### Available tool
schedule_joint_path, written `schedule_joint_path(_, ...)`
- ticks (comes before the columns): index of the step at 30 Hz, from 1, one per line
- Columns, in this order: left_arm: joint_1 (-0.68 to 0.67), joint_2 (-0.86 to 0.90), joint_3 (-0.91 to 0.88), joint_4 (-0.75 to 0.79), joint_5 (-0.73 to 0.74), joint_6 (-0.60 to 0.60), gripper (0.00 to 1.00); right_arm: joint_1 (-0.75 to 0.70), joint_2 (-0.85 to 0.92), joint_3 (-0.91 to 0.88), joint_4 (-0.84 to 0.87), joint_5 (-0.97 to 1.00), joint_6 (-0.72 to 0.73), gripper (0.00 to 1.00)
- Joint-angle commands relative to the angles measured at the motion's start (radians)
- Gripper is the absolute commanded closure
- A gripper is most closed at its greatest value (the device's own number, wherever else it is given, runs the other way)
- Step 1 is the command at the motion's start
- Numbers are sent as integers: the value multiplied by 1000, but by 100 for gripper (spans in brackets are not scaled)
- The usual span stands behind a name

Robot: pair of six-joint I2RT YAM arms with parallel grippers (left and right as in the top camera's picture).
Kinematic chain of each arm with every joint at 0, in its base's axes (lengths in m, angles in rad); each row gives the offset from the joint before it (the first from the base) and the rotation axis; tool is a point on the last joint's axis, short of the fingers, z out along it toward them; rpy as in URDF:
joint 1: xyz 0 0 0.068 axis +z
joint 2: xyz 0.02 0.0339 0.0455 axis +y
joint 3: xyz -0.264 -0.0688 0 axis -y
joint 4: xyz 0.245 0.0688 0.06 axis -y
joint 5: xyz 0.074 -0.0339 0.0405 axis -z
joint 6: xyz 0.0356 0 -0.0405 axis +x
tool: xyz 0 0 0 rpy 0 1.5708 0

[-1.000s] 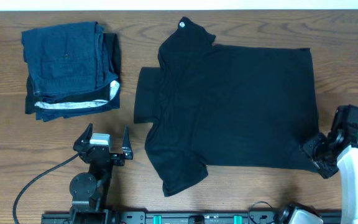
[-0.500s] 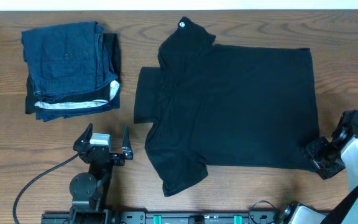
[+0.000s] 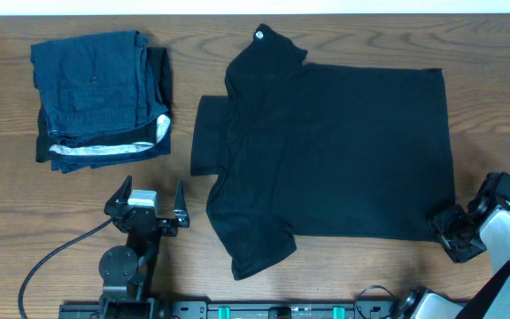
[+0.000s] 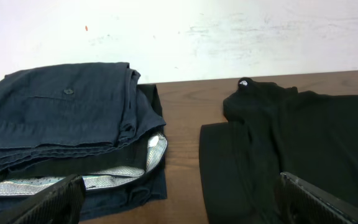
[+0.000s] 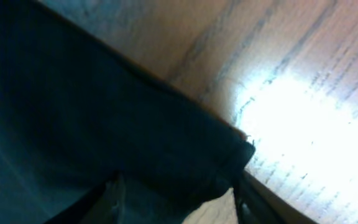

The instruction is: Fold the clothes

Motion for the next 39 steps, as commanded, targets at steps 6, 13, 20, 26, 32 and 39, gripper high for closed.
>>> schedule_joint_path(6,-3,-6,-16,-34,14,17,2,-8,5,-26,36,-56,-5,73)
schedule_joint_path(13,-3,-6,-16,-34,14,17,2,-8,5,-31,62,-67,-4,90)
schedule_joint_path(20,-3,-6,-16,-34,14,17,2,-7,5,-31,66,-67,-4,99)
schedule_joint_path(26,-3,-6,-16,-34,14,17,2,-7,4,-31,80,-69,-4,99)
schedule_joint_path(32,-3,-6,-16,-34,14,17,2,-7,4,-31,88,-69,23,99)
schedule_joint_path(39,-3,-6,-16,-34,14,16,2,-7,4,-31,87,-68,23,99)
